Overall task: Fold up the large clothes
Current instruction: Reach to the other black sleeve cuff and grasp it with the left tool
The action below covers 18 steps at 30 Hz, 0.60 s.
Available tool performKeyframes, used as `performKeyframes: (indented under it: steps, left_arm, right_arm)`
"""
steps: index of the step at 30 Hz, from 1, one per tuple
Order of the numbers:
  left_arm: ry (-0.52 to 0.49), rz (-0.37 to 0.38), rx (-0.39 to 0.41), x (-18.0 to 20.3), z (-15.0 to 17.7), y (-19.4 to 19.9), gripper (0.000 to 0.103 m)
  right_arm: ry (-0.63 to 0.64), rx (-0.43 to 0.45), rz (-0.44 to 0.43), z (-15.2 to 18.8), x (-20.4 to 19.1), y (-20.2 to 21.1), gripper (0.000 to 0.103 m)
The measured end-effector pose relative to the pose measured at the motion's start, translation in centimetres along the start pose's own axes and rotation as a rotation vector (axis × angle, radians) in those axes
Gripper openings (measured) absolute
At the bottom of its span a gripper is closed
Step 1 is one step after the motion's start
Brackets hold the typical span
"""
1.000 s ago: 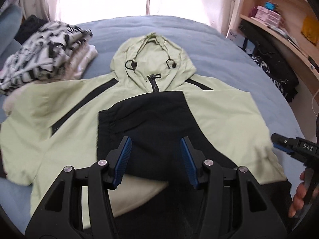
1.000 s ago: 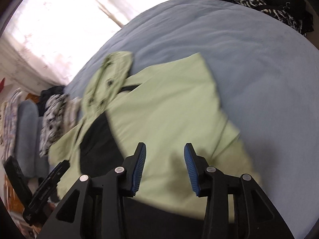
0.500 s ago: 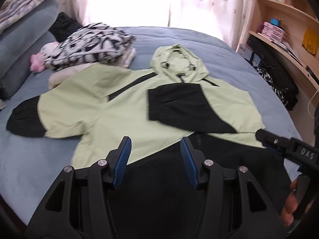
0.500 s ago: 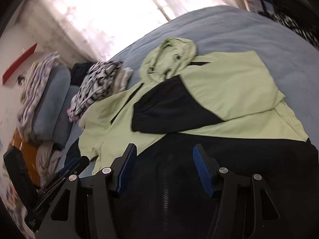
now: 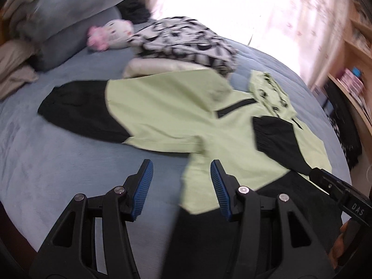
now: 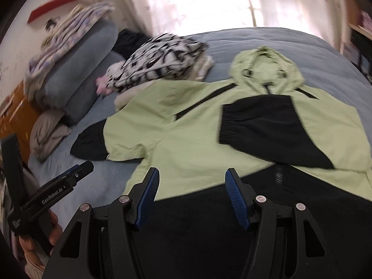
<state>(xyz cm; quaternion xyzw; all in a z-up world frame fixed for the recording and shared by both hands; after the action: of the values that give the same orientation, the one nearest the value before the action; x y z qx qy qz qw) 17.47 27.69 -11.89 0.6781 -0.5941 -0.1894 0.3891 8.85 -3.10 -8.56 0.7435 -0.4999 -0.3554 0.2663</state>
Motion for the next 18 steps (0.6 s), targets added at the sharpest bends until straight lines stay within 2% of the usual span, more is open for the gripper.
performKeyframes:
  steps: [4, 6, 18]
  left_arm:
    - [0.074, -0.016, -0.034, -4.8, 0.0, -2.1, 0.048]
    - [0.118, 0.0, -0.056, -6.9, 0.1, -3.4, 0.048]
    - [0.4, 0.132, -0.153, -17.8, -1.9, -11.8, 0.048]
  right_arm:
    - [0.055, -0.024, -0.001, -0.5, -3.4, -3.7, 0.06]
    - [0.078, -0.036, -0.006, -0.8, -5.5, -5.8, 0.06]
    - [0.15, -0.051, -0.001, -4.6, -12.1, -18.9, 0.06]
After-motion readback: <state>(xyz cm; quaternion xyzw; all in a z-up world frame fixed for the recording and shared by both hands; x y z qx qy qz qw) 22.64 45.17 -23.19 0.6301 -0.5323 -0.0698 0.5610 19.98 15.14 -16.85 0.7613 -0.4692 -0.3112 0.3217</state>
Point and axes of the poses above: each gripper's, at about its wrist camera, not at the fingertips, and y roughly against the way its jaws point, x to its right, z to its underside, the point moved 10 cm from there along -y, roughly the way its jaws point, and after that the axes turned 3 degrees about -z, right-handed, at the moved point
